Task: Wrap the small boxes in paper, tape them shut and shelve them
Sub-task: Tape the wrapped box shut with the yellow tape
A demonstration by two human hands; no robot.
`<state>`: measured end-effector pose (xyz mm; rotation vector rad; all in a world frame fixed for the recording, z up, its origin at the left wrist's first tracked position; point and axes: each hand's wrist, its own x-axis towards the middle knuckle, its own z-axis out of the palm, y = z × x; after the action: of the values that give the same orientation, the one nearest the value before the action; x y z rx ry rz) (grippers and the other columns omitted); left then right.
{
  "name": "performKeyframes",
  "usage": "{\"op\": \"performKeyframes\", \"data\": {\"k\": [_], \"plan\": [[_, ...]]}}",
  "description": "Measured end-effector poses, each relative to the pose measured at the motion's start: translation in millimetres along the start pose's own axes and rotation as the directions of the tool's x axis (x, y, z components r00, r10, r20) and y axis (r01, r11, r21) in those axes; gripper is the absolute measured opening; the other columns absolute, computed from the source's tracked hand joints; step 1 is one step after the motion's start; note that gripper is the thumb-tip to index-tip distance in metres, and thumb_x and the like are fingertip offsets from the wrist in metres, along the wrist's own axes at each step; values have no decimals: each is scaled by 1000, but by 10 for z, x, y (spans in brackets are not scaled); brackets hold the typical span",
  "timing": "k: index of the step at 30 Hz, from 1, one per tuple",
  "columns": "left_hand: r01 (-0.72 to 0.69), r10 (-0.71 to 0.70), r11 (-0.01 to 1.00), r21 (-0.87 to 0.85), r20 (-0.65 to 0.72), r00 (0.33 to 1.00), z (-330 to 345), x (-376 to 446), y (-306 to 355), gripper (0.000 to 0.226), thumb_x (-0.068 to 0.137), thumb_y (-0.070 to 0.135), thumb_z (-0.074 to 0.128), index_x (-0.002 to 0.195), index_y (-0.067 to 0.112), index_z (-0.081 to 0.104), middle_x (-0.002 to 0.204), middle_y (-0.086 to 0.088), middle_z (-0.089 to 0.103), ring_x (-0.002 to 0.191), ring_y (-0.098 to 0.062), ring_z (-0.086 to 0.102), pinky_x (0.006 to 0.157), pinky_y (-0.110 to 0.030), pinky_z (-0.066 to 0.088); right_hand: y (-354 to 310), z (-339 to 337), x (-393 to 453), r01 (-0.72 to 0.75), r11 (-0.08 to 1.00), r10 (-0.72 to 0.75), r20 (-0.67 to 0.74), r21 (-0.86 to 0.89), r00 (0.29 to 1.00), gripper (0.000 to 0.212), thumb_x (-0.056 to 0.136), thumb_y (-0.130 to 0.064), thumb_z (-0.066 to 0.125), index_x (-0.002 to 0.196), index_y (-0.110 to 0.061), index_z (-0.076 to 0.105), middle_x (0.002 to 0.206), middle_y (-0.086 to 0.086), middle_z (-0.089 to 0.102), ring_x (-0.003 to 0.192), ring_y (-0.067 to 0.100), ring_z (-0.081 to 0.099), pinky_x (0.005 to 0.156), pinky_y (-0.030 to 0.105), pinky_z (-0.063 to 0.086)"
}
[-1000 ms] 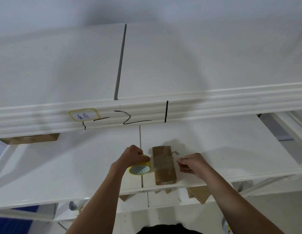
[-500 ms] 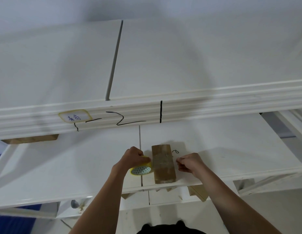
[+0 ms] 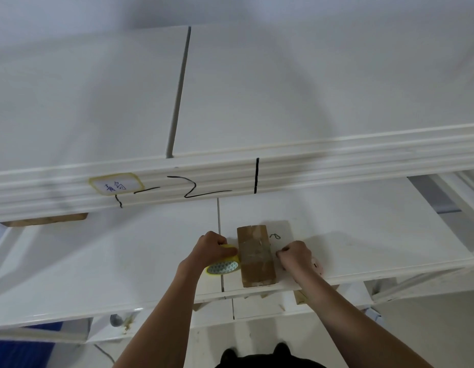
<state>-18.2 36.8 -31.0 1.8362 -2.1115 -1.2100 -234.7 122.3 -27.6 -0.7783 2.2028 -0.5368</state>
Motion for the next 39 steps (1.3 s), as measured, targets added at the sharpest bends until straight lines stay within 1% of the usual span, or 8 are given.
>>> {"op": "performKeyframes", "data": {"k": [3, 6, 12, 16, 24, 27, 36, 39], "plan": [[-10, 10, 1000, 0, 0, 1000, 7, -2, -9, 24, 79, 35, 76, 74, 12, 74, 78, -8, 68, 70, -16, 63, 61, -25, 49, -135, 91, -126, 158, 987, -162, -168, -36, 972, 14, 97, -22, 61, 95, -9, 64, 88, 2, 67, 84, 19, 64, 63, 26, 43], [-25, 25, 1000, 11, 8, 1000, 1, 1, 0, 21, 81, 35, 75, 75, 14, 73, 74, -1, 65, 69, -14, 62, 59, -22, 48, -349, 231, -231, 226, 966, -237, -81, -128, 968, 34, 97, -37, 61, 117, -10, 56, 109, 6, 65, 100, 23, 63, 76, 32, 52], [-51, 51, 998, 42, 2, 999, 1, 6, 15, 26, 78, 42, 75, 68, 18, 71, 64, 3, 62, 72, -17, 66, 58, -24, 48, -599, 434, -345, 173, 941, -167, 46, -291, 985, 52, 98, -32, 61, 140, -8, 42, 135, 12, 55, 122, 30, 56, 96, 40, 51], [-84, 84, 995, 47, 4, 996, -31, 24, -13, 45, 75, 57, 77, 67, 13, 71, 59, 2, 58, 61, -12, 55, 57, -26, 43, -559, 583, -399, 122, 952, -106, 72, -281, 992, 87, 97, -30, 62, 157, -1, 6, 159, 22, 24, 142, 39, 35, 117, 47, 34], [-56, 88, 985, -161, 197, 976, -231, -22, -241, 48, 84, 52, 73, 82, 4, 71, 75, -4, 58, 70, -12, 51, 66, -27, 39, -407, 673, -358, 146, 963, -135, 65, -227, 989, 90, 102, -42, 47, 157, -5, -14, 166, 19, 1, 152, 36, 11, 124, 46, 11], [-58, 93, 985, -161, 220, 971, -280, -22, -263, 40, 84, 44, 76, 73, 6, 69, 66, 1, 52, 64, -10, 44, 62, -25, 34, -396, 727, -358, 143, 955, -138, 37, -260, 990, 84, 104, -52, 30, 157, -5, -15, 166, 20, 0, 153, 35, 8, 123, 47, 7], [-143, 138, 990, 8, 200, 970, -400, 72, -160, 33, 81, 46, 79, 62, 22, 67, 61, 6, 57, 61, -10, 52, 59, -25, 39, -369, 852, -363, 160, 922, -164, 19, -352, 986, 81, 104, -55, 19, 155, -5, -20, 165, 21, -3, 152, 36, 7, 124, 46, 5], [-121, 100, 982, 145, 143, 985, -408, 88, -228, 39, 77, 51, 79, 68, 14, 70, 62, 3, 56, 61, -12, 52, 58, -25, 40, -371, 839, -358, 147, 919, -148, 23, -365, 989, 82, 104, -56, 18, 155, -5, -21, 166, 20, -6, 153, 34, 5, 124, 45, 3]]}}
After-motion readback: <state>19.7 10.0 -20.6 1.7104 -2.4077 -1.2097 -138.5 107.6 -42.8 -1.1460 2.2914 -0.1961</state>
